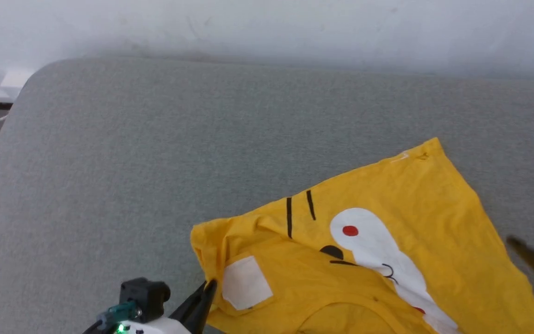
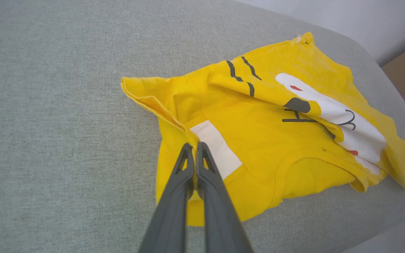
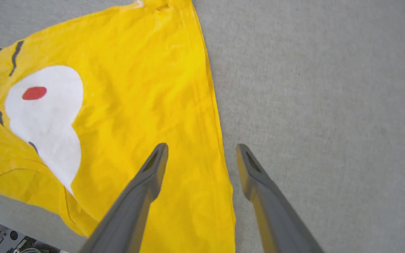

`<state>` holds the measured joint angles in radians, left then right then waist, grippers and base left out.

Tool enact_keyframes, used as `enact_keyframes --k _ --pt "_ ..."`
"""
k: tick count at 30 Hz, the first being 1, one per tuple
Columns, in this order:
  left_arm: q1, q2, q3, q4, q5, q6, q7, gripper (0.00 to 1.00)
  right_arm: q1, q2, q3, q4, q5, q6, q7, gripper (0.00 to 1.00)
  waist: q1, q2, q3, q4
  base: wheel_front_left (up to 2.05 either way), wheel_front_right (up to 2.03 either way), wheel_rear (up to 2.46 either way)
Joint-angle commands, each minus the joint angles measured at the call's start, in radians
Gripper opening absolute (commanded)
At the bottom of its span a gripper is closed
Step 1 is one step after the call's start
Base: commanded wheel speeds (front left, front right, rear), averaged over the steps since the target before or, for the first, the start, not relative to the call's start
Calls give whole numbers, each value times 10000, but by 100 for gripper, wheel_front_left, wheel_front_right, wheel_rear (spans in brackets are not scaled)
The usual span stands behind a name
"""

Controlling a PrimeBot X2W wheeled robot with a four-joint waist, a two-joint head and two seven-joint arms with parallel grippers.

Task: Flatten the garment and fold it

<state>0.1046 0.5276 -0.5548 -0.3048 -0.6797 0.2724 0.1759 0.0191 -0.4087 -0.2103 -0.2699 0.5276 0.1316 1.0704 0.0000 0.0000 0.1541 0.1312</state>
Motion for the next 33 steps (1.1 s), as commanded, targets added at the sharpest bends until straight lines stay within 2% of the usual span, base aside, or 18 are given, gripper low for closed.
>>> enact_keyframes --k 1,6,15,20,26,27,28,33 --pt "-220 -76 -47 -80 105 -53 0 0 -436 -115 148 -18 -15 -9 18 100 0 0 441 436 0 0 0" --pt "-797 -390 -347 -269 357 -198 5 0 -2435 -388 870 680 -415 -9 7 100 0 0 1259 1177 0 0 0" --pt "-1550 -1039 -617 -28 622 -298 -290 0 -5350 -911 2331 3293 -1038 -9 -47 100 0 0 2388 2179 0 0 0" --pt "-1826 -1383 -855 172 689 -410 -402 0 -5976 -1450 2983 4686 -1411 -9 -232 100 0 0 2627 2583 0 0 0" --pt "-1934 -1659 -997 404 682 -433 -529 0 -5700 -1759 3753 5872 -1186 -9 -235 100 0 0 2599 2781 0 0 0" --pt "-1929 -1660 -1007 435 682 -435 -537 0 -5603 -1827 3906 5961 -1108 -9 -243 37 0 0 2576 2782 0 0 0" --pt "-1921 -1654 -1010 459 679 -435 -542 0 -5519 -1888 4022 6035 -1048 -9 -299 0 0 0 2543 2772 0 0 0" --pt "-1941 -1521 -883 486 670 -403 -574 0 -5498 -1972 4216 6179 -735 -9 -1003 0 0 0 2269 2571 0 0 0"
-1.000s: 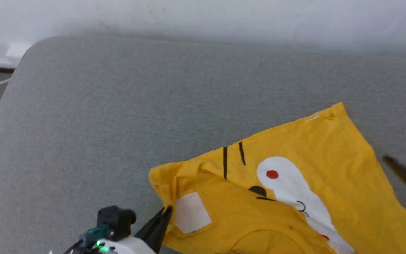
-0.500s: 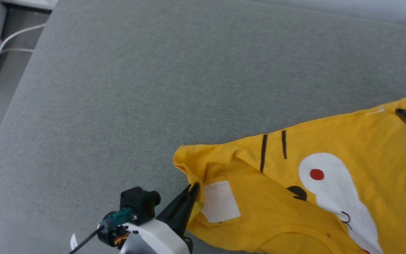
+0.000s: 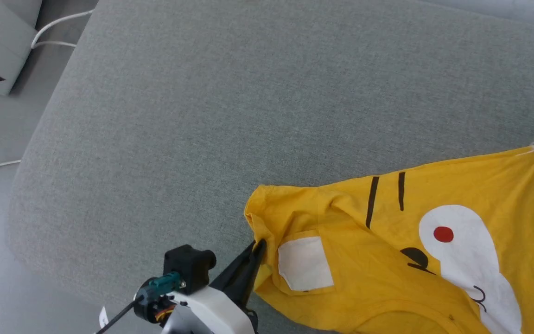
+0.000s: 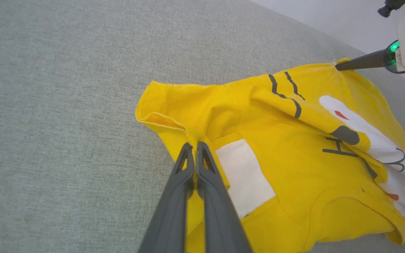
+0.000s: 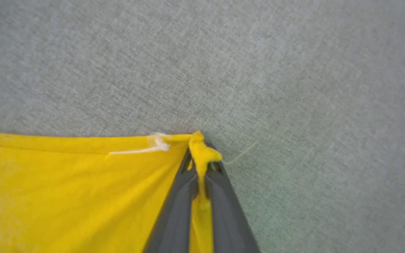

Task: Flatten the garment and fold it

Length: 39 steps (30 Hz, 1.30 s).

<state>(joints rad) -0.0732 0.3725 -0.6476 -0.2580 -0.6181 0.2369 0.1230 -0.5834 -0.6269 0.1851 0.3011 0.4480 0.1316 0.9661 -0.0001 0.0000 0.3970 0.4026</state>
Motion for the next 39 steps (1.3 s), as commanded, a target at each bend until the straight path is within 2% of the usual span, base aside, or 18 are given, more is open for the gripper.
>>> enact_keyframes --k 1,8,17,23,28,34,39 --pt "-174 80 92 15 62 -34 -54 0 455 213 258 461 133 -9 -196 0 1 0 -261 -216 0 0 0" --pt "-459 546 644 -272 212 99 -192 0 -94 -70 349 40 608 -9 -2224 0 1 0 -1306 -925 0 0 0" --pt "-1411 1263 1860 -1252 692 313 -769 0 -784 -629 547 -1648 1313 -9 -4289 0 1 0 -2737 -2147 0 0 0" --pt "-2532 1745 2919 -2346 920 359 -1110 0 -1285 -741 324 -3067 1479 -9 -4807 0 1 0 -3297 -2936 0 0 0" --pt "-3604 2050 3787 -2829 1034 407 -1307 0 -1624 -595 -131 -4020 1582 -9 -4926 0 1 0 -3569 -3444 0 0 0" --pt "-4832 2456 4565 -3177 1056 346 -1270 0 -1902 -336 -454 -4682 1867 -9 -4775 0 1 0 -3675 -3933 0 0 0" --pt "-5997 2915 4964 -3326 1101 116 -1033 0 -2149 -79 -940 -5117 1947 -9 -4725 0 1 0 -3469 -4194 0 0 0"
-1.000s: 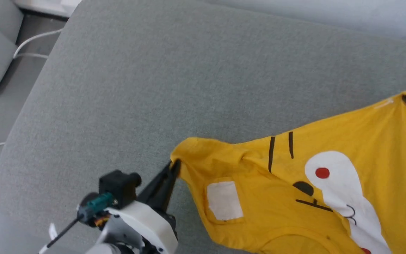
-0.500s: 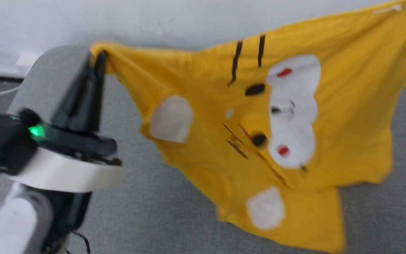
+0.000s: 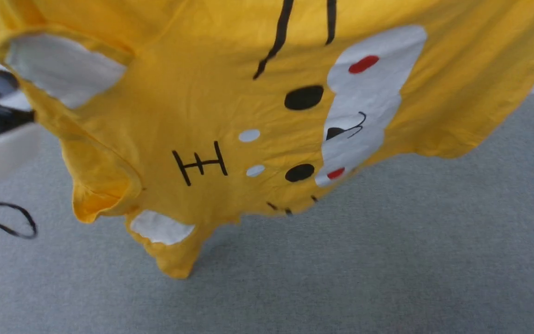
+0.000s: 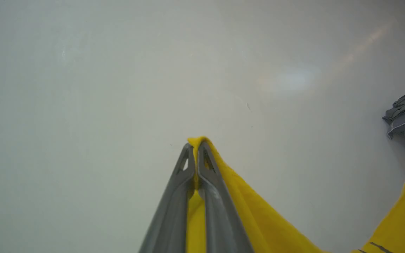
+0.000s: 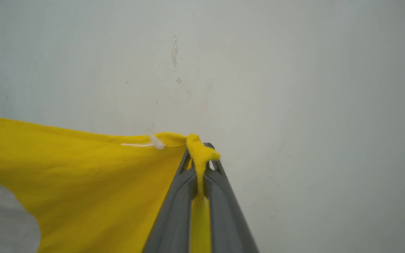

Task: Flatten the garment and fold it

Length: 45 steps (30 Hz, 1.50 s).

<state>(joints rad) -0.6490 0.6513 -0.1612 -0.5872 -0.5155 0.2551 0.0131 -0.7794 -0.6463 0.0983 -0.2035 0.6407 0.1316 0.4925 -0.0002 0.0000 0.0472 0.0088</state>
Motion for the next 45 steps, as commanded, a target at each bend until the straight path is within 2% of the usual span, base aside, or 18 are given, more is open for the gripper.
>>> enact_keyframes --k 1,10,13,18,23,31,36,41,45 --pt "-476 212 188 -51 86 -107 89 0 -254 160 -120 -143 -10 -9 36 0 2 0 95 -320 0 0 0" --pt "-2495 540 405 509 -26 -500 340 0 -880 42 -267 -412 -68 -9 241 0 2 0 1100 -623 0 0 0" --pt "-3296 751 247 1056 78 -816 470 0 -1440 -17 -266 -231 -294 -9 -34 0 2 0 1712 -770 0 0 0" --pt "-4461 895 -182 2169 265 -1398 483 0 -2501 152 -6 690 -413 -9 -520 0 2 0 2926 -919 0 0 0" --pt "-5892 836 -689 3761 608 -2063 148 0 -4053 486 543 2180 -705 -9 -1414 0 2 0 4084 -992 0 0 0" --pt "-8933 276 -1239 6505 1267 -2829 -859 0 -6810 793 1764 4880 -1257 -9 -2829 0 2 0 5257 -822 0 0 0" --pt "-10361 -249 -1415 7791 1604 -2897 -1735 0 -8050 940 2264 6383 -1597 -9 -3431 0 2 0 5710 -613 0 0 0" --pt "-10625 -773 -1590 8779 1599 -2952 -2332 0 -8565 1010 2735 7450 -1724 -9 -4047 0 2 0 6114 -348 0 0 0" --pt "-9822 -1052 -1795 9101 1586 -2964 -2584 0 -8082 1341 3090 8168 -1829 -9 -4800 0 2 0 6257 -178 0 0 0"
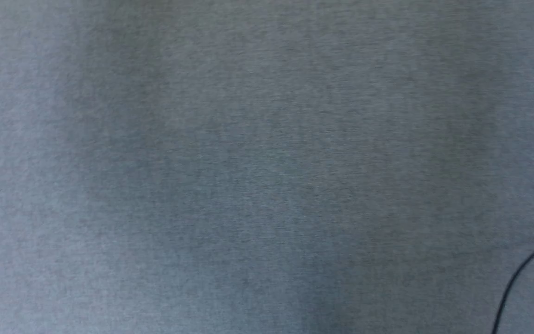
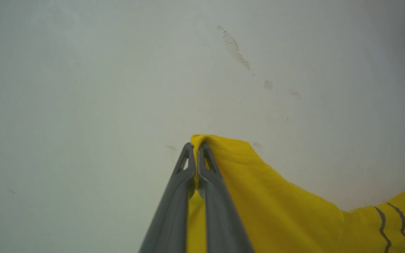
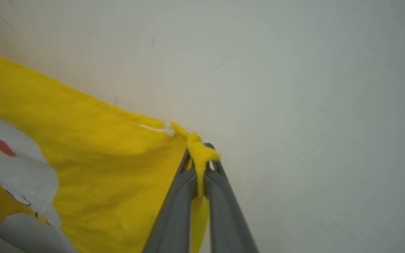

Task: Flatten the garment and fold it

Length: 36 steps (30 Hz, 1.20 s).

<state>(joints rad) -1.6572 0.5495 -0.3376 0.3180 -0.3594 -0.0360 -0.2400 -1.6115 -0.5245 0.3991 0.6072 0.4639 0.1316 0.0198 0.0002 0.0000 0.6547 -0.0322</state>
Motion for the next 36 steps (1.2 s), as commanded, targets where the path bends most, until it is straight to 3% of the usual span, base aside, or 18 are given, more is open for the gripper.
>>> enact_keyframes --k 1,7,12,20,26,36 --pt "606 -92 -108 76 14 -71 -89 0 488 195 254 206 -95 -9 -232 0 -2 0 172 287 0 0 0" --pt "3451 -332 -563 -150 -116 -22 -190 0 2322 634 721 889 93 -9 -1291 0 -2 0 -389 551 0 0 0" --pt "6112 -205 -962 -576 -364 73 -130 0 4036 711 1333 939 294 -9 -2012 0 -2 0 -1337 739 0 0 0" --pt "10044 688 -1687 -2107 -1135 287 1770 0 7009 108 2207 125 785 -9 -2393 0 -2 0 -3380 1037 0 0 0" --pt "12548 1985 -2287 -3805 -1802 427 3989 0 9276 -734 2436 -940 1367 -9 -1632 0 -2 0 -4699 1173 0 0 0" --pt "15346 3335 -2634 -6083 -3170 987 5810 0 12930 -1797 1223 -2716 2213 -9 776 0 -2 0 -6075 1335 0 0 0"
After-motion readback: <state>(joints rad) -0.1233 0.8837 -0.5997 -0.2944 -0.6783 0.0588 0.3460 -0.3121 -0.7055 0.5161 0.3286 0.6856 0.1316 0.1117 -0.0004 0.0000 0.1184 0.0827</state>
